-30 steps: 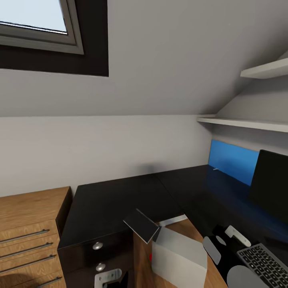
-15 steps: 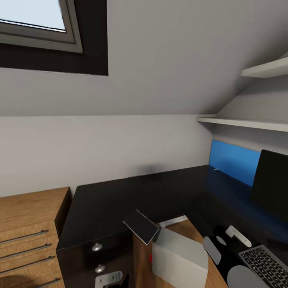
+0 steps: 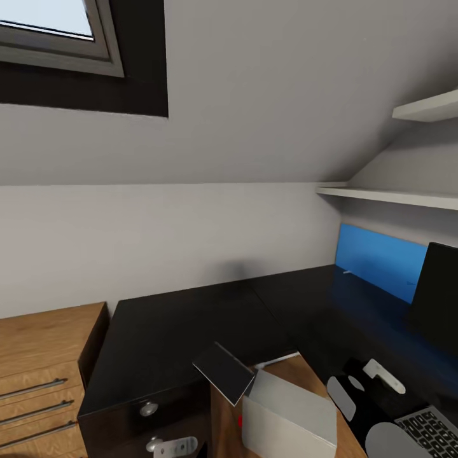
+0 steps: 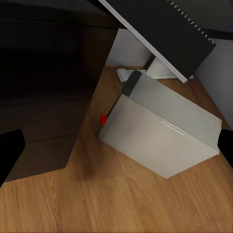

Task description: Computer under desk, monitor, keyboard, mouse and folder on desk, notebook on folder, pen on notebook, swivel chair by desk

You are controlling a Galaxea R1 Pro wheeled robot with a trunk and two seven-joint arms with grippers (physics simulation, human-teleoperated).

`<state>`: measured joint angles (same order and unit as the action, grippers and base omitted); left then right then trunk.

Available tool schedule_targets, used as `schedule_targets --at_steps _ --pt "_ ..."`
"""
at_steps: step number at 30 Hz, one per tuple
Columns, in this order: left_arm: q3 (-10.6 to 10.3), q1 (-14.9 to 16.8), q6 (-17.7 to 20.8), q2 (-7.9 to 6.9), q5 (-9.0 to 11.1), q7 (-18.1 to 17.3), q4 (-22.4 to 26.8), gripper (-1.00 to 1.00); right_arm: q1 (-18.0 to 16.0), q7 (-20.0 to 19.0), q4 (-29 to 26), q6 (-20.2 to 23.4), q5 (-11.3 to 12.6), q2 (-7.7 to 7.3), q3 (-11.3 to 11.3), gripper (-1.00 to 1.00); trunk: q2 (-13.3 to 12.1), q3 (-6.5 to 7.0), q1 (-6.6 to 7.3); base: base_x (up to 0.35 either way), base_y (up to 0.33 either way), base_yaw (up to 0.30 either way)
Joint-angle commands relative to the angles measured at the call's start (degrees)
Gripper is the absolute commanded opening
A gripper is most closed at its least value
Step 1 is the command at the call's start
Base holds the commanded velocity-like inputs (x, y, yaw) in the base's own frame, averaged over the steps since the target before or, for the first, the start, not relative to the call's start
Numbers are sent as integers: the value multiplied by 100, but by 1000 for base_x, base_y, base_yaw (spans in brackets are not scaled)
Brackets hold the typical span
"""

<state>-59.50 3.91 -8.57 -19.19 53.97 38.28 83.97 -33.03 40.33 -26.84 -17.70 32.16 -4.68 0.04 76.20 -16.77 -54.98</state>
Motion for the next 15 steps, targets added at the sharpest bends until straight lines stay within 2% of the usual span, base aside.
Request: schedule_targets --at_steps 1,8,15 --pt "-27 13 -52 -5 56 21 5 100 -2 6 -6 -23 44 -19 5 -100 5 -7 -1 30 0 0" --pt "-43 12 -51 -6 60 21 5 100 -2 10 -6 -17 53 -156 -3 -100 5 -7 -1 11 -16 0" --pt "-44 12 -60 -3 61 27 -1 100 -2 10 -1 -9 54 -220 -12 -100 5 -7 -1 47 -188 0"
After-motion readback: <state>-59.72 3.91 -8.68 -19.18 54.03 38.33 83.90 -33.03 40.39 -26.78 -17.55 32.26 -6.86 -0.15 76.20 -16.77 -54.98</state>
